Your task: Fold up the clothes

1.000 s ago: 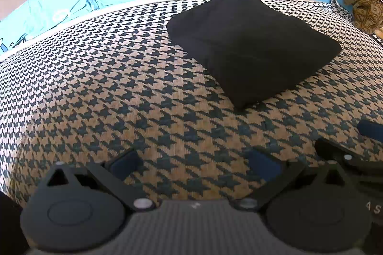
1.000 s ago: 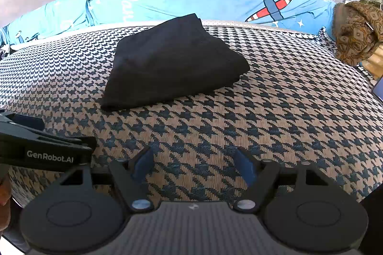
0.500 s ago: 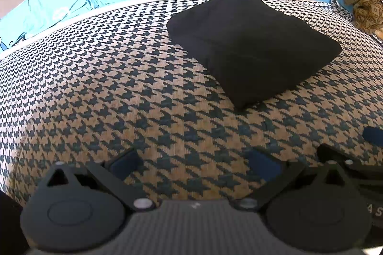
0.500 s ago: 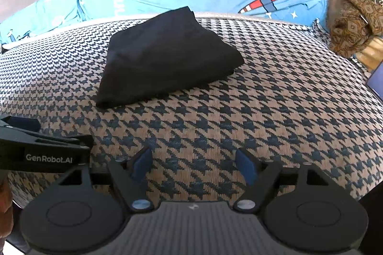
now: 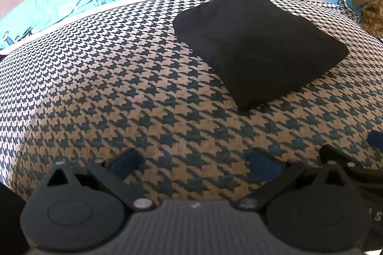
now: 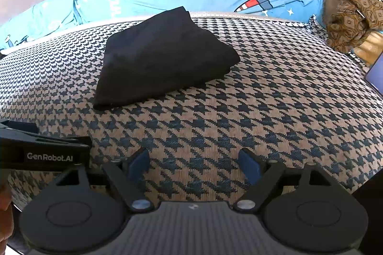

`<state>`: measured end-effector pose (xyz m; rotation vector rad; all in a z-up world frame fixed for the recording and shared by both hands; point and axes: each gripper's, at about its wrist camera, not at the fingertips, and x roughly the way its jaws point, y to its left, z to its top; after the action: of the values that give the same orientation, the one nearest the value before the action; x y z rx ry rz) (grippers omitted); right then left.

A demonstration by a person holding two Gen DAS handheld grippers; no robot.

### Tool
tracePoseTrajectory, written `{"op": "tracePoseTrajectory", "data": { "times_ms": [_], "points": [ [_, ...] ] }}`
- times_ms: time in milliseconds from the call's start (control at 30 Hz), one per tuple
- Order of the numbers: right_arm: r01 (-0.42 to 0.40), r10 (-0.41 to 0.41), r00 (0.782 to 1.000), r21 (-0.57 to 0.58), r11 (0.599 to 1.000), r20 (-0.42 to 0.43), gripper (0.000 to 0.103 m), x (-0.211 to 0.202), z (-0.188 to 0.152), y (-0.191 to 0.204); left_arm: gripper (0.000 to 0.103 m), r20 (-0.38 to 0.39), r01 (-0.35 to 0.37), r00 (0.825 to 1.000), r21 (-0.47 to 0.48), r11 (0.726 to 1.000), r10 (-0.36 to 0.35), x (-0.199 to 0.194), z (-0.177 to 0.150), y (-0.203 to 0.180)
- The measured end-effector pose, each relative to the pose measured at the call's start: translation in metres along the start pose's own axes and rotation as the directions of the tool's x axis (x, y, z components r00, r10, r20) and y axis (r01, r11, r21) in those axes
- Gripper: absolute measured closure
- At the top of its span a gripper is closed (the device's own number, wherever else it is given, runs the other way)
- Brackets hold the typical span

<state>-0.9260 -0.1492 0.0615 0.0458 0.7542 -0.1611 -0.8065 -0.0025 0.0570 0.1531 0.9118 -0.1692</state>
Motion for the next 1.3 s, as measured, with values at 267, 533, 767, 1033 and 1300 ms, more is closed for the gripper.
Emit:
{"op": "tracePoseTrajectory", "data": {
  "times_ms": [267, 533, 767, 1033, 1300],
  "points": [
    [0.007, -0.007, 1.0, 0.006, 1.0, 0.008, 0.019, 0.001, 0.0, 0.001, 0.0, -0.013, -0.009, 1.0, -0.012, 1.0, 0.009, 0.0, 0.002, 0.0],
    [0.005, -0.005, 1.0, 0.008, 1.0, -0.004, 0.019, 0.001, 0.002, 0.001, 0.0, -0.031, -0.009, 0.999, -0.03, 1.0, 0.008, 0.0, 0.004, 0.001],
    [-0.003, 0.004, 1.0, 0.015, 1.0, -0.027, 0.017, 0.003, 0.005, 0.001, 0.0, -0.054, -0.009, 0.999, -0.046, 0.999, 0.007, 0.001, 0.008, 0.002],
    [0.003, -0.002, 1.0, 0.027, 1.0, -0.015, 0.017, -0.002, 0.007, 0.002, 0.0, -0.071, -0.015, 0.997, -0.074, 0.997, 0.01, 0.0, 0.011, 0.002],
    [0.009, -0.008, 1.0, 0.051, 0.999, -0.016, 0.017, 0.001, 0.007, -0.001, 0.0, -0.079, -0.017, 0.997, -0.079, 0.997, 0.01, 0.001, 0.011, 0.003]
  ]
}}
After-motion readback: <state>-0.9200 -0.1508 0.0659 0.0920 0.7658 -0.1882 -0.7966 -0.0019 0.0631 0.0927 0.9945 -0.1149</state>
